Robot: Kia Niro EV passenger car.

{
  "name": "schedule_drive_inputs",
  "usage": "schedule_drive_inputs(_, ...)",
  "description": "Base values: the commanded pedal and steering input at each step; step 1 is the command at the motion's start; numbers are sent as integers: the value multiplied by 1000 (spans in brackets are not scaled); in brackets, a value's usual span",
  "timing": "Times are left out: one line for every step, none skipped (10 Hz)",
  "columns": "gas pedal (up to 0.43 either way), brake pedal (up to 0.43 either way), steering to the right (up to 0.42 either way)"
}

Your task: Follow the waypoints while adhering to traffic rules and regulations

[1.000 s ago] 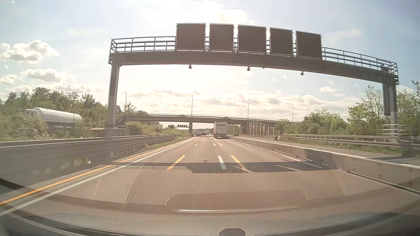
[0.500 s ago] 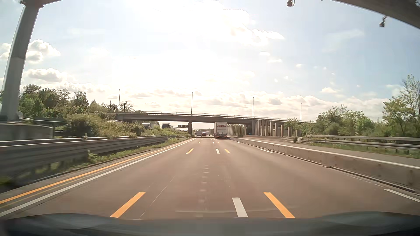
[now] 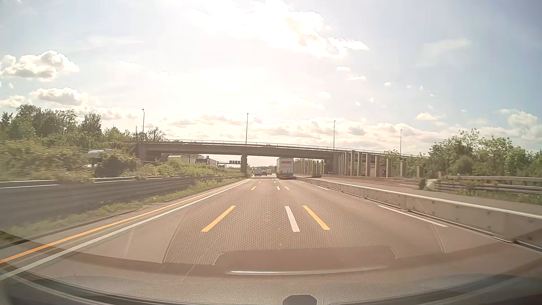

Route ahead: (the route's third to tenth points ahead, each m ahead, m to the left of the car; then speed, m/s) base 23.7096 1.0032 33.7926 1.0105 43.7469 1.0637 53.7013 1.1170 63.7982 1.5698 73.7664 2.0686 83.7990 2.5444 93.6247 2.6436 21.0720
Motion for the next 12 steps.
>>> schedule_drive_inputs(138,0,-3)
schedule_drive_inputs(138,0,-3)
schedule_drive_inputs(138,0,-3)
schedule_drive_inputs(138,0,-3)
schedule_drive_inputs(138,0,-3)
schedule_drive_inputs(138,0,-3)
schedule_drive_inputs(138,0,-3)
schedule_drive_inputs(138,0,-2)
schedule_drive_inputs(138,0,-1)
schedule_drive_inputs(138,0,0)
schedule_drive_inputs(138,0,0)
schedule_drive_inputs(138,0,0)
